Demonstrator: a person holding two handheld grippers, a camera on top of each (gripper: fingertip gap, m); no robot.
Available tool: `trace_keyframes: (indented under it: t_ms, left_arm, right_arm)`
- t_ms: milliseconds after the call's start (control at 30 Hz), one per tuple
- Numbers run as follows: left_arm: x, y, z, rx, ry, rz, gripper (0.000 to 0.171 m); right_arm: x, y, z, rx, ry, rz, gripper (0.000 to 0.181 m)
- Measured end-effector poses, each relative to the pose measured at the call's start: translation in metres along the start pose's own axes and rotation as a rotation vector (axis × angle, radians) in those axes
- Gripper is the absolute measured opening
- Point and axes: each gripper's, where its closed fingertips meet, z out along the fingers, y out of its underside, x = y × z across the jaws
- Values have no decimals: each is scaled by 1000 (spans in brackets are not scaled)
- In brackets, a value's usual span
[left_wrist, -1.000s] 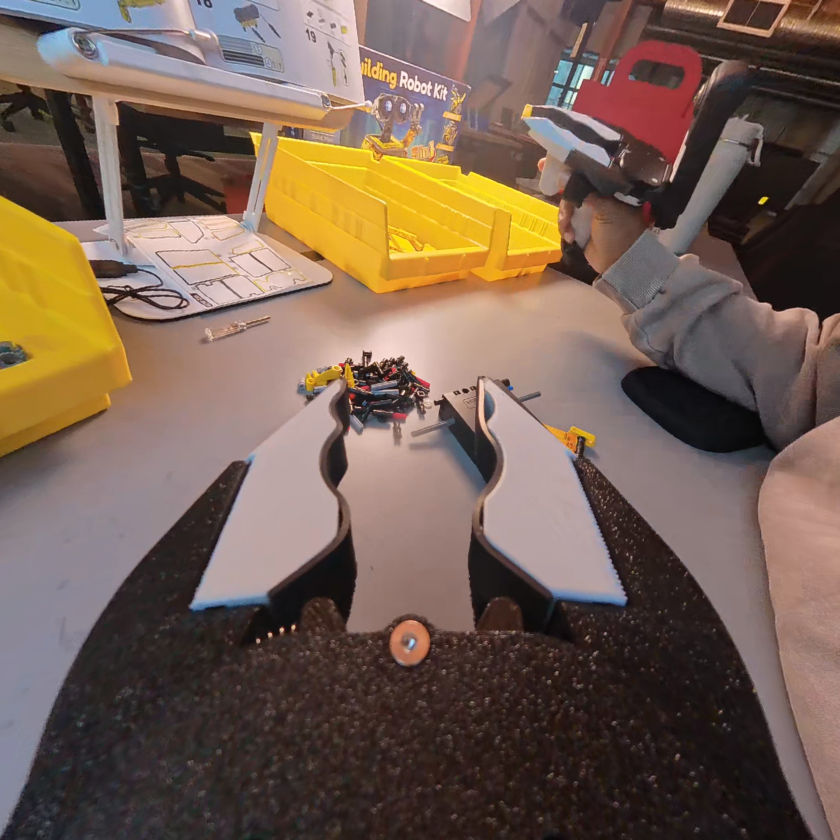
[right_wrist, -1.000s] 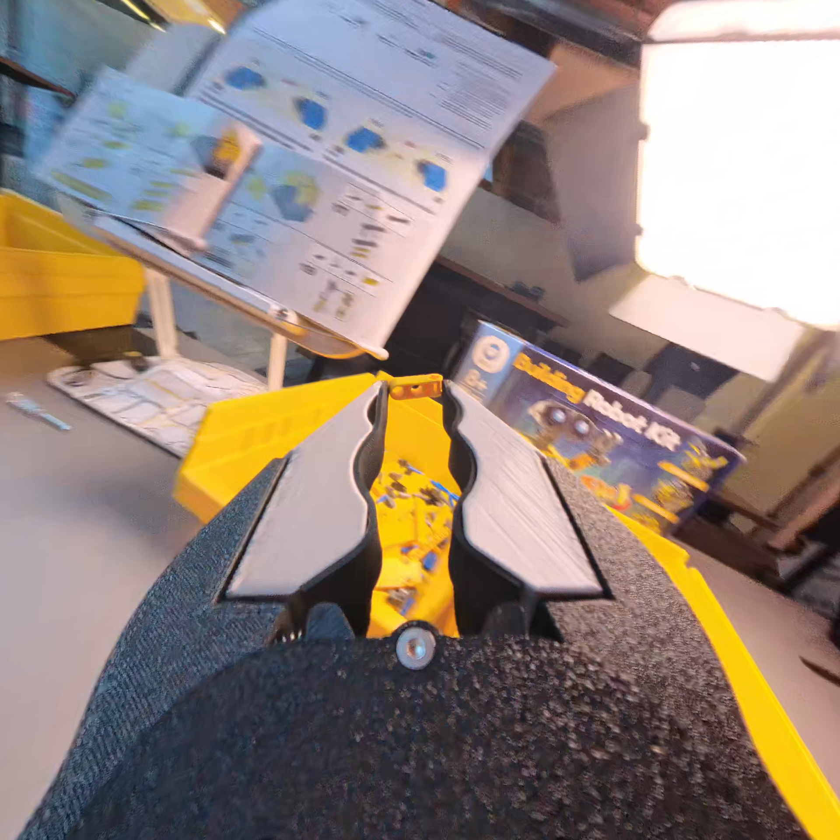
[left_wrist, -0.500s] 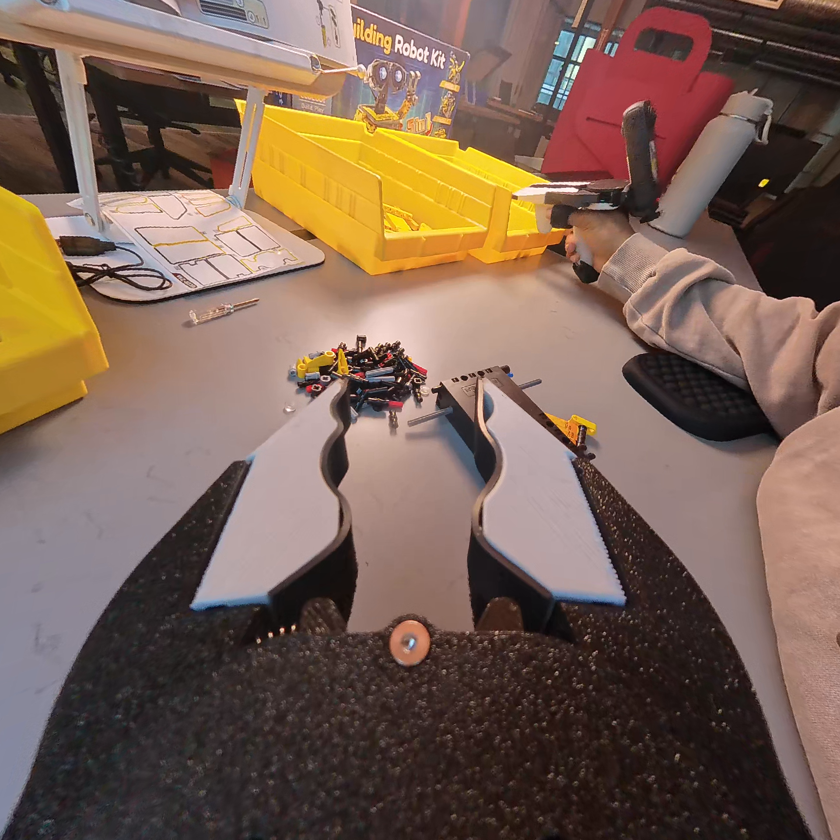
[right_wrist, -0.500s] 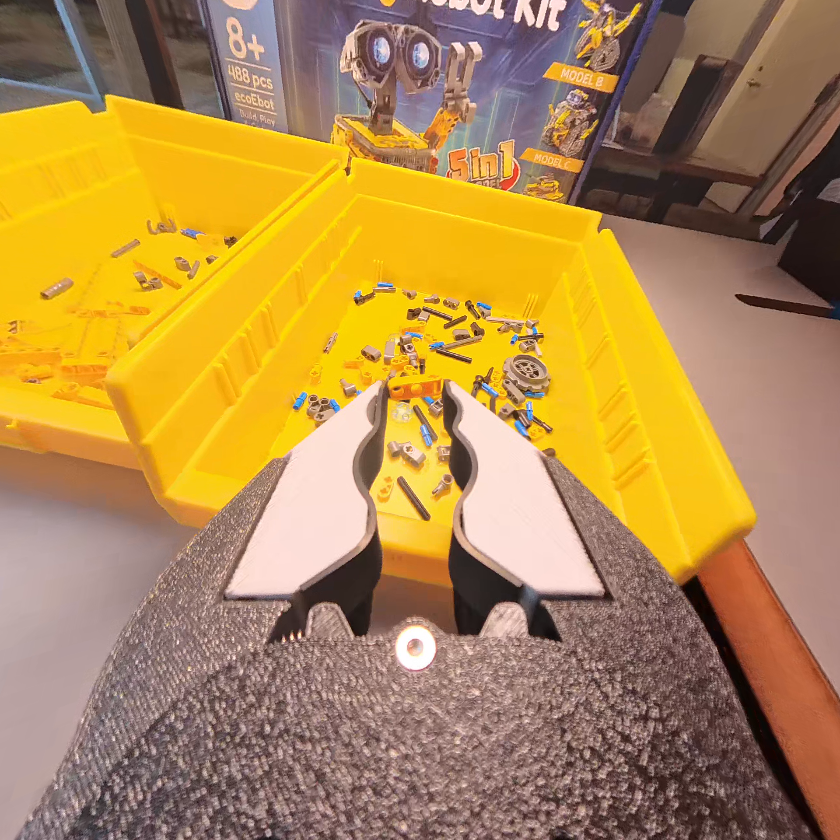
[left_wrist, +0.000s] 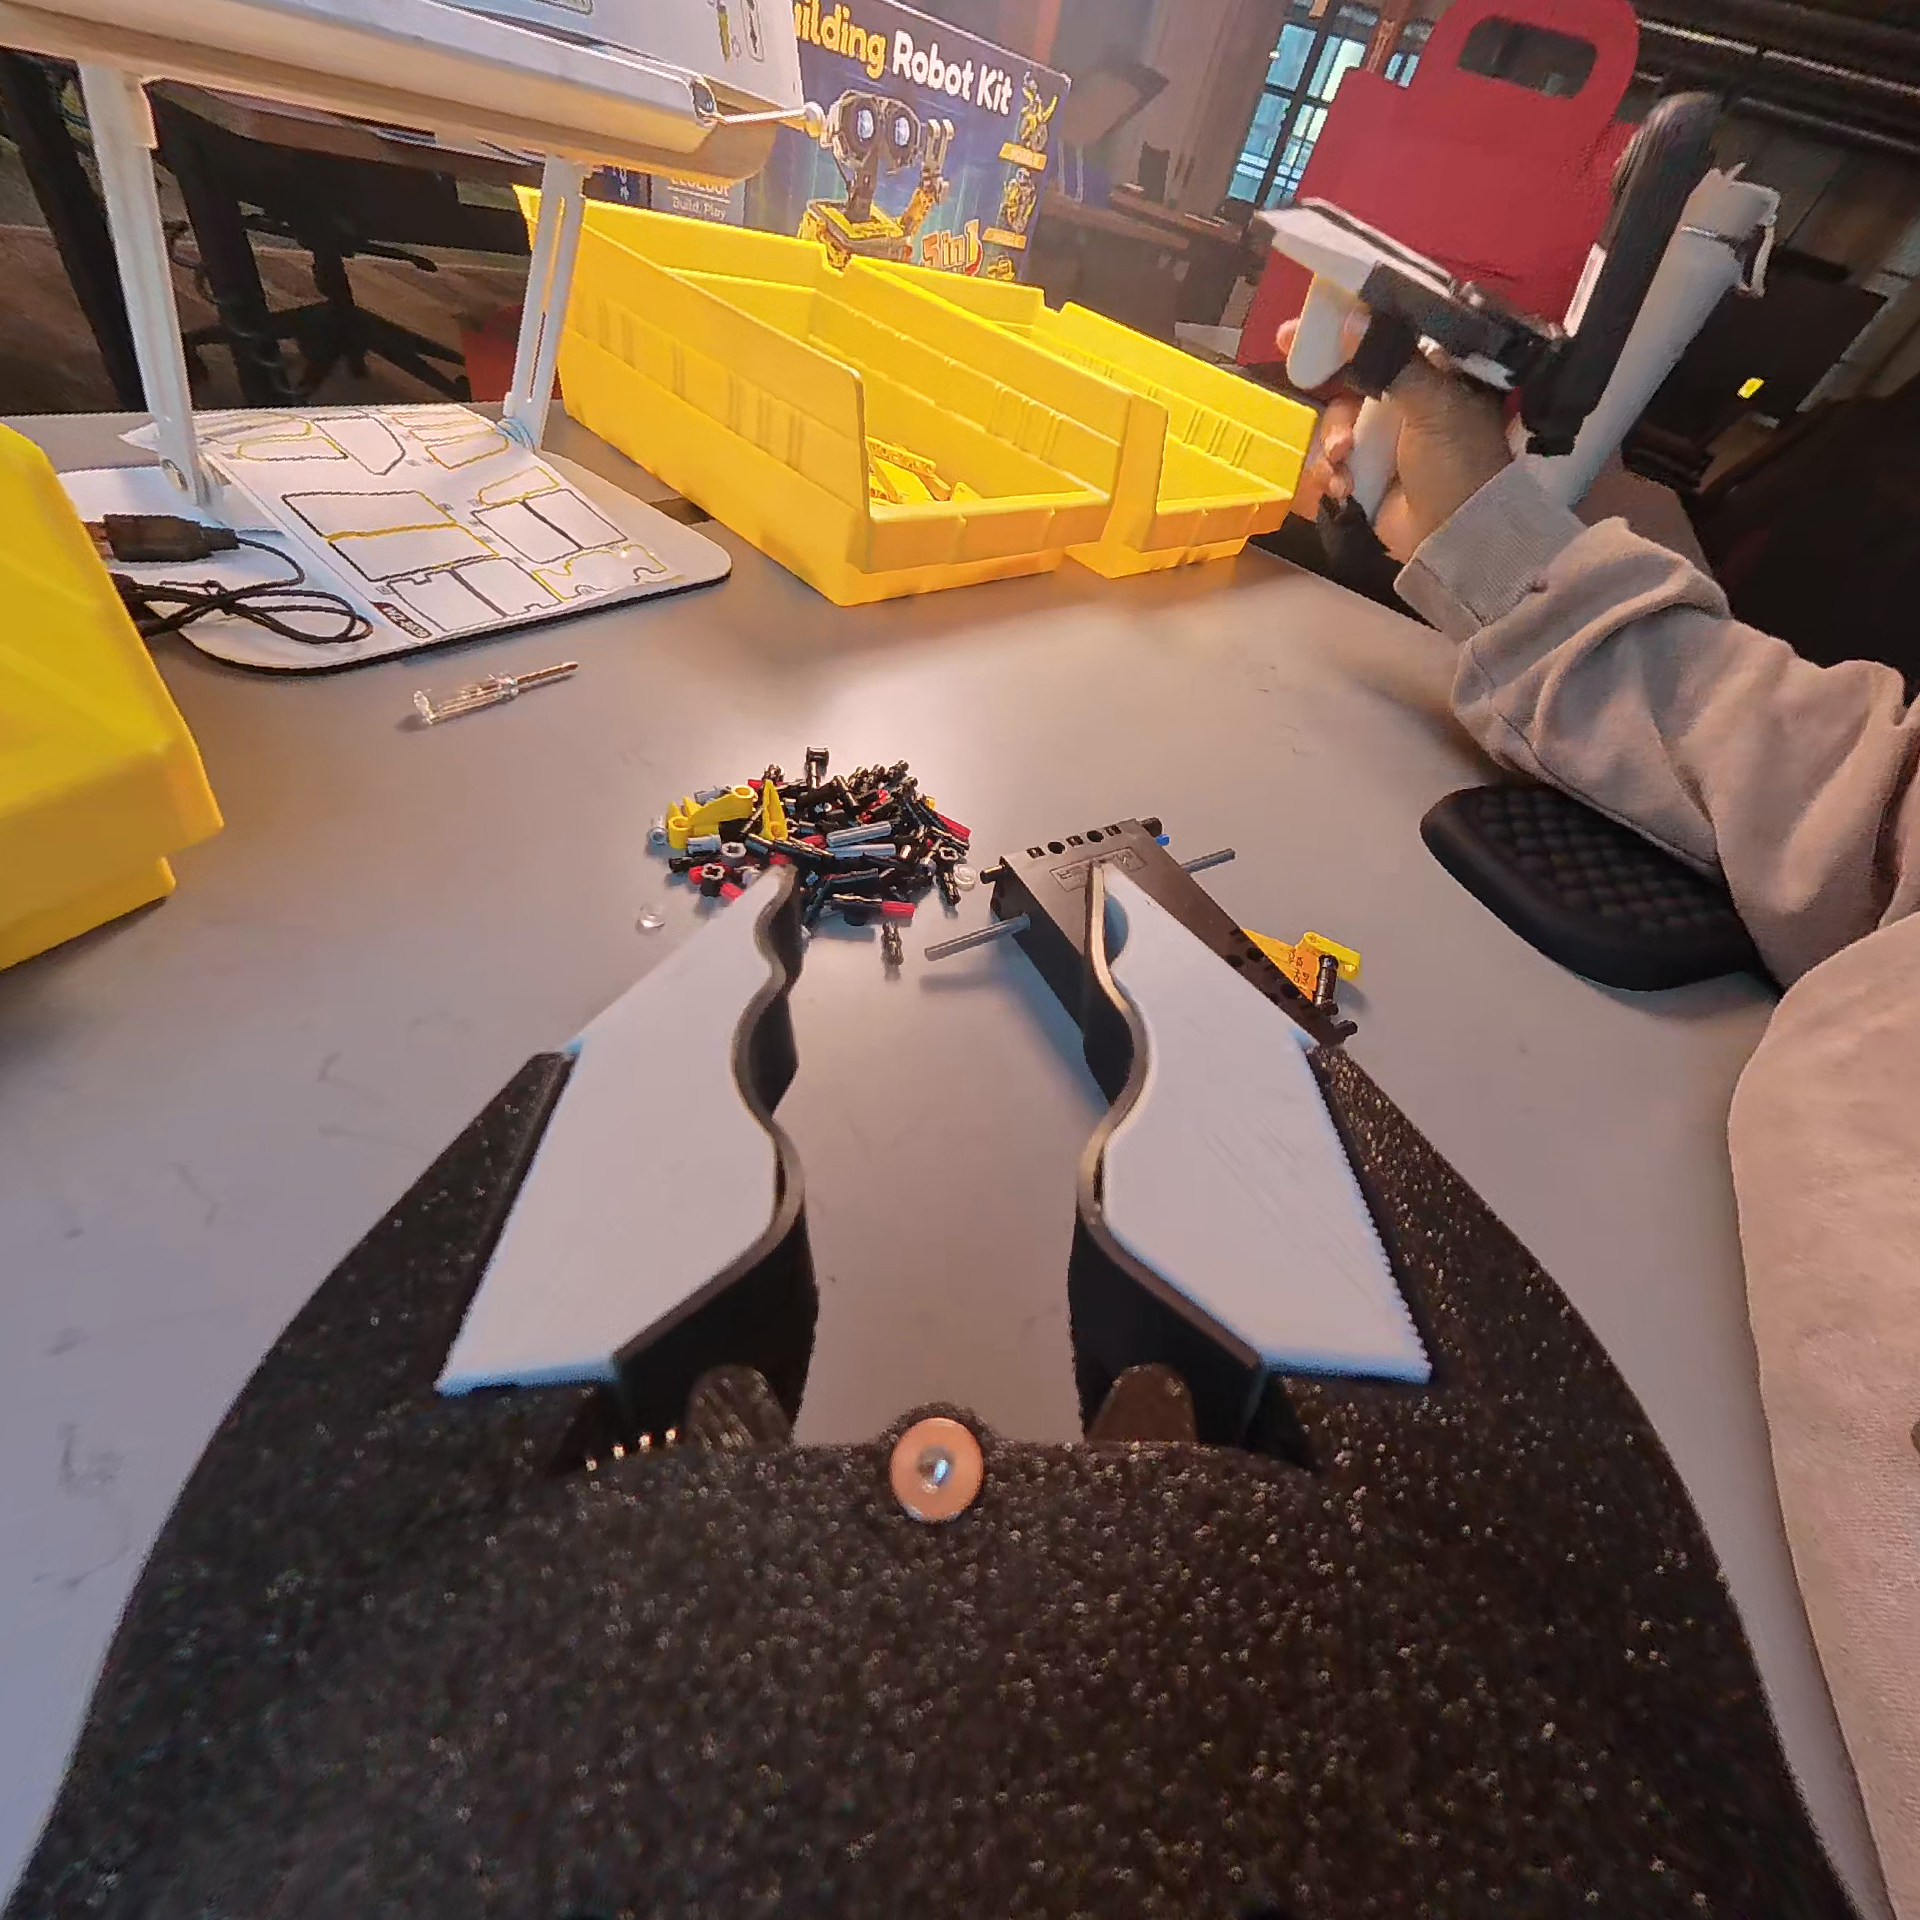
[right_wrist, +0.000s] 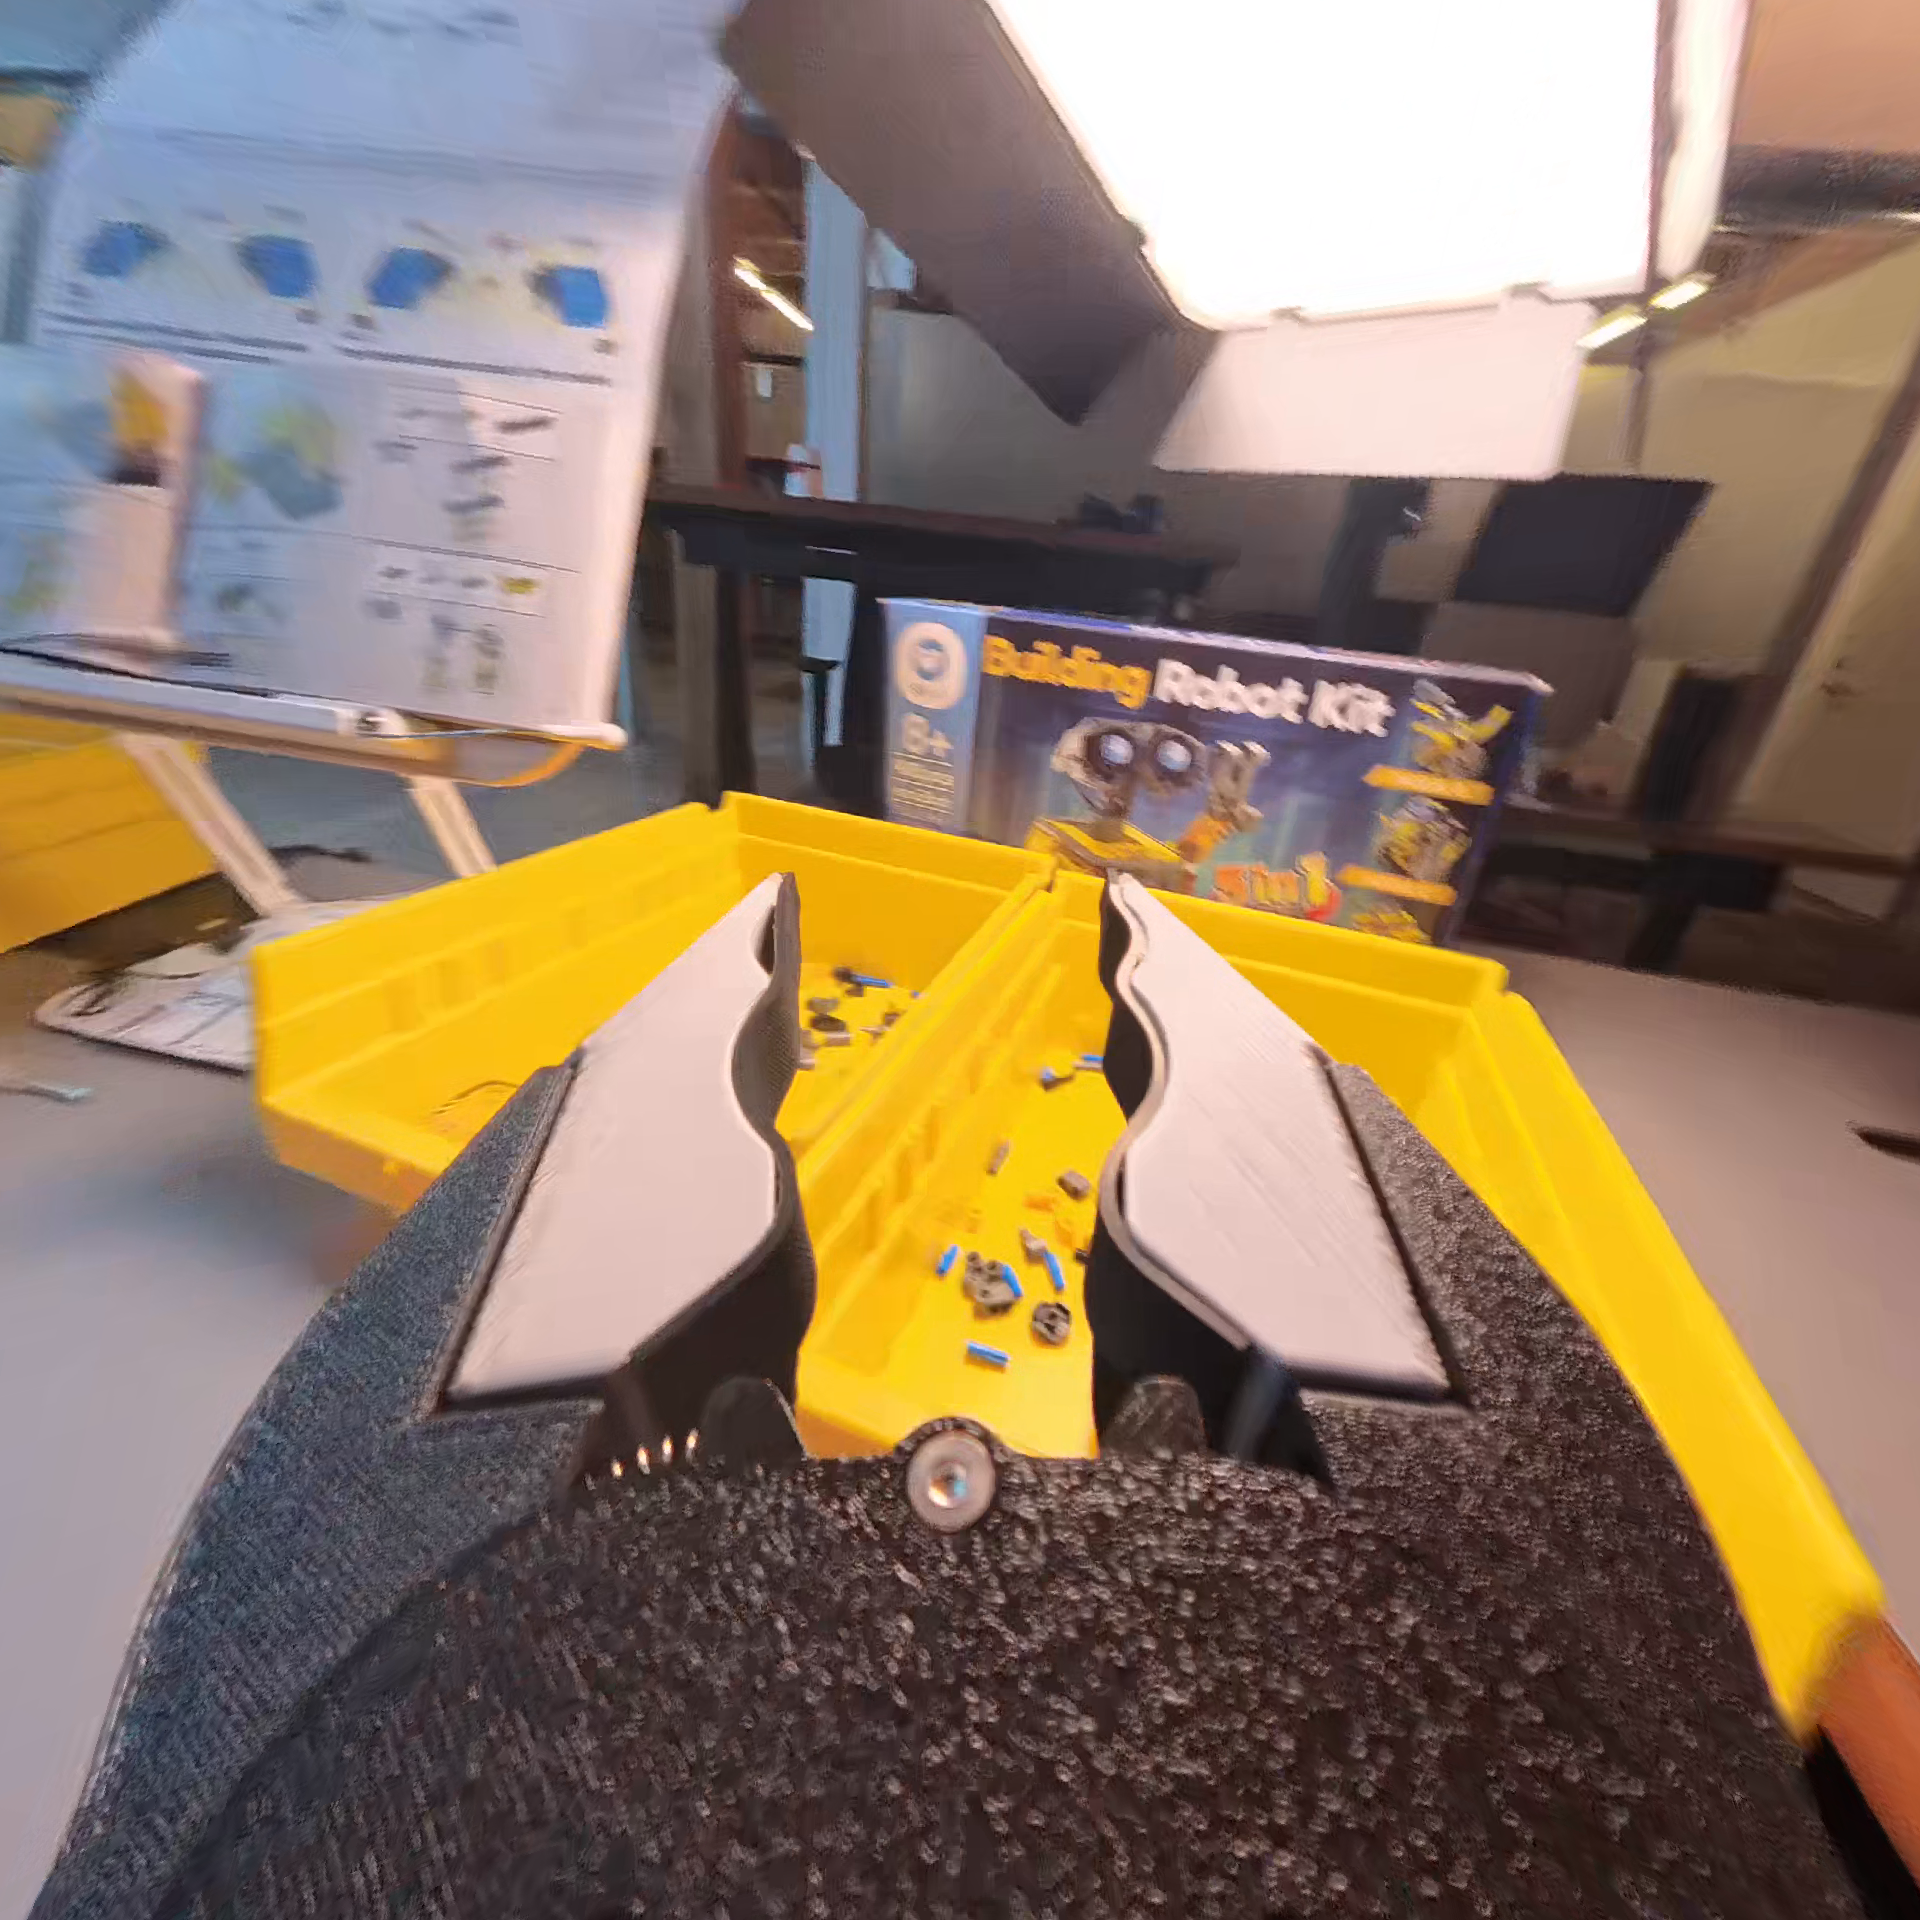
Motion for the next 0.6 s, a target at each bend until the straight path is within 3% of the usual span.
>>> trace_keyframes:
  t_ms: [67,167,267,367,467,600]
  left_arm:
    - [4,5,2,-32,19,0,51]
    - [9,9,6,-68,39,26,51]
    - [16,15,10,-106,62,57,53]
    - [23,23,13,-152,91,77,55]
    - [34,32,15,-208,130,105,58]
    - [45,42,17,-263,160,175,58]
  right_arm:
    - [-56,-11,2,-7,-200,-60,55]
    - [-159,-3,-6,-101,-548,-126,52]
    - [-262,18,-39,-196,-886,-217,48]
    - [-337,42,-84,-279,-1153,-347,46]
    - [-369,76,-119,-429,-1318,-460,48]
    - [-356,119,-121,-599,-1297,-577,48]
